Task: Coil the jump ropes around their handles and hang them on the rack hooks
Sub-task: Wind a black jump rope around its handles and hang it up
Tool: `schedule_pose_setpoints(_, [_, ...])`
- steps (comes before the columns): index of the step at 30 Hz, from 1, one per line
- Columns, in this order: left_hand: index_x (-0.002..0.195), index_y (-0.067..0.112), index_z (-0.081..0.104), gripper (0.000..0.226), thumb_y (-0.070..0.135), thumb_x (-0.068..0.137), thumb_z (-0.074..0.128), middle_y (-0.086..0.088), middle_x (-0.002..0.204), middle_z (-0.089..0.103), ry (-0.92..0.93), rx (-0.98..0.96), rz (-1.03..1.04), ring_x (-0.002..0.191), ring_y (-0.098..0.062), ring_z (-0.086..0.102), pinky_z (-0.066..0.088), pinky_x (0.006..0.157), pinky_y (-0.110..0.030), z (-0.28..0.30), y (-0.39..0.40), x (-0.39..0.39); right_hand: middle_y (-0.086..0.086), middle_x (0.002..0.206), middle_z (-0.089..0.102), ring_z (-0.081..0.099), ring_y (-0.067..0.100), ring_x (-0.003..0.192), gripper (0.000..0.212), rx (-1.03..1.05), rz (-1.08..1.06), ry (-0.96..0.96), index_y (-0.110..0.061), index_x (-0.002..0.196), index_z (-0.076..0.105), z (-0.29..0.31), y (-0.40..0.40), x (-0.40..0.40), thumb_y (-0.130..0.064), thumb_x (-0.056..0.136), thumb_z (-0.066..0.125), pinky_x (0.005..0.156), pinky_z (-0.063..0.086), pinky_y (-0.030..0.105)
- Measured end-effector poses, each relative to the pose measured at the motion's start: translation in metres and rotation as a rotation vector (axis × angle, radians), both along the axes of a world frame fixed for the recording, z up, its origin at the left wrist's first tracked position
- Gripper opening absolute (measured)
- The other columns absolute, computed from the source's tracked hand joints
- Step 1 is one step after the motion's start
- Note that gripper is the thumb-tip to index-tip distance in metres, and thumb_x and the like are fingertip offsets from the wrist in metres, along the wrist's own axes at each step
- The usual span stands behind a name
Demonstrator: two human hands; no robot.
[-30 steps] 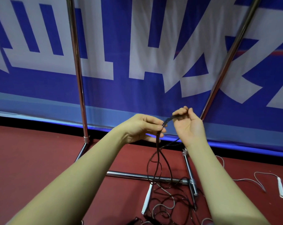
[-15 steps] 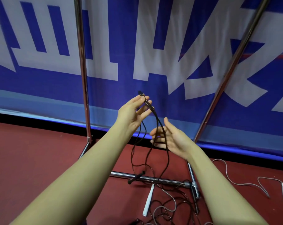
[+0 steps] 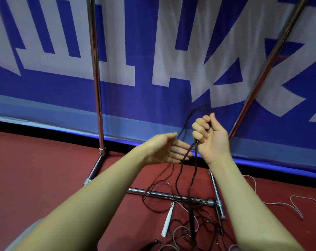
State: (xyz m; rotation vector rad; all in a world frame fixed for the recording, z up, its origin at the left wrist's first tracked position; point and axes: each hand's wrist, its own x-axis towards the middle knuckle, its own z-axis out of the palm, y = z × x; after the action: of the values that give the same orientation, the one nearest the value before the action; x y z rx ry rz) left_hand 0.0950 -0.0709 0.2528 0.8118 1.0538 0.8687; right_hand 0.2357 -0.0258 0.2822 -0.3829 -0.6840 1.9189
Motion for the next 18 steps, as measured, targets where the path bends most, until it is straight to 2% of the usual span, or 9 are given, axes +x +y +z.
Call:
schedule_pose_setpoints(2, [0.102, 0.008, 0.064, 0.051, 0.036, 0.101, 0.021, -0.008, 0.09, 0.074, 0.004, 0.009, -0.156, 0.089, -0.019, 0.068, 0.045, 0.086, -0.028, 0.0, -0.003, 0.001, -0.006, 0.053, 0.032, 0.026, 0.005, 0.04, 0.034, -0.044, -0.069, 0.087, -0.015, 0.072, 0.042, 0.0, 0.003, 0.001, -0.029, 0.103, 0.036, 0.034, 0.02, 0.017])
schedule_pose_setpoints(5, [0.105, 0.011, 0.063, 0.038, 0.034, 0.092, 0.036, -0.006, 0.097, 0.074, 0.022, 0.072, -0.252, 0.092, -0.016, 0.068, 0.044, 0.092, -0.029, 0.005, -0.007, 0.002, -0.005, 0.053, 0.033, 0.026, 0.006, 0.04, 0.035, -0.088, -0.148, 0.138, -0.014, 0.073, 0.042, -0.003, 0.009, 0.006, -0.028, 0.104, 0.035, 0.036, 0.021, 0.017])
schedule_pose_setpoints(10, [0.09, 0.014, 0.068, 0.01, 0.012, 0.092, 0.058, -0.004, 0.08, 0.072, 0.184, 0.268, -0.145, 0.075, -0.015, 0.068, 0.053, 0.077, -0.027, 0.008, -0.012, 0.008, -0.003, 0.056, 0.032, 0.028, 0.009, 0.041, 0.036, -0.139, -0.19, 0.119, -0.013, 0.073, 0.041, -0.01, 0.015, 0.008, -0.027, 0.104, 0.033, 0.038, 0.028, 0.018])
schedule_pose_setpoints(12, [0.087, 0.012, 0.069, 0.008, 0.009, 0.09, 0.062, -0.005, 0.076, 0.071, 0.188, 0.288, -0.087, 0.071, -0.015, 0.07, 0.057, 0.07, -0.025, 0.01, -0.012, 0.008, -0.001, 0.062, 0.036, 0.037, 0.01, 0.046, 0.035, -0.143, -0.19, 0.117, -0.012, 0.074, 0.043, -0.013, 0.016, 0.008, -0.026, 0.104, 0.033, 0.043, 0.039, 0.02])
schedule_pose_setpoints(13, [0.088, 0.011, 0.068, 0.008, 0.008, 0.091, 0.061, -0.004, 0.076, 0.07, 0.158, 0.292, -0.045, 0.07, -0.015, 0.07, 0.058, 0.069, -0.025, 0.012, -0.011, 0.007, 0.001, 0.066, 0.043, 0.046, 0.012, 0.051, 0.035, -0.141, -0.177, 0.104, -0.01, 0.077, 0.047, -0.013, 0.017, 0.009, -0.027, 0.104, 0.034, 0.048, 0.048, 0.024])
schedule_pose_setpoints(15, [0.091, 0.008, 0.067, 0.009, 0.006, 0.092, 0.058, -0.002, 0.075, 0.069, 0.034, 0.296, 0.068, 0.072, -0.015, 0.071, 0.06, 0.07, -0.029, 0.019, -0.009, 0.005, 0.008, 0.078, 0.063, 0.067, 0.02, 0.068, 0.036, -0.114, -0.088, -0.027, -0.006, 0.089, 0.056, -0.015, 0.018, 0.012, -0.03, 0.104, 0.035, 0.061, 0.059, 0.03])
schedule_pose_setpoints(18, [0.092, 0.006, 0.065, 0.011, 0.006, 0.094, 0.054, -0.003, 0.073, 0.069, -0.194, 0.331, 0.269, 0.07, -0.018, 0.071, 0.061, 0.069, -0.033, 0.031, -0.004, -0.001, 0.012, 0.101, 0.069, 0.069, 0.022, 0.089, 0.048, 0.025, 0.159, -0.455, -0.006, 0.104, 0.062, -0.024, 0.015, 0.012, -0.041, 0.102, 0.03, 0.07, 0.059, 0.032])
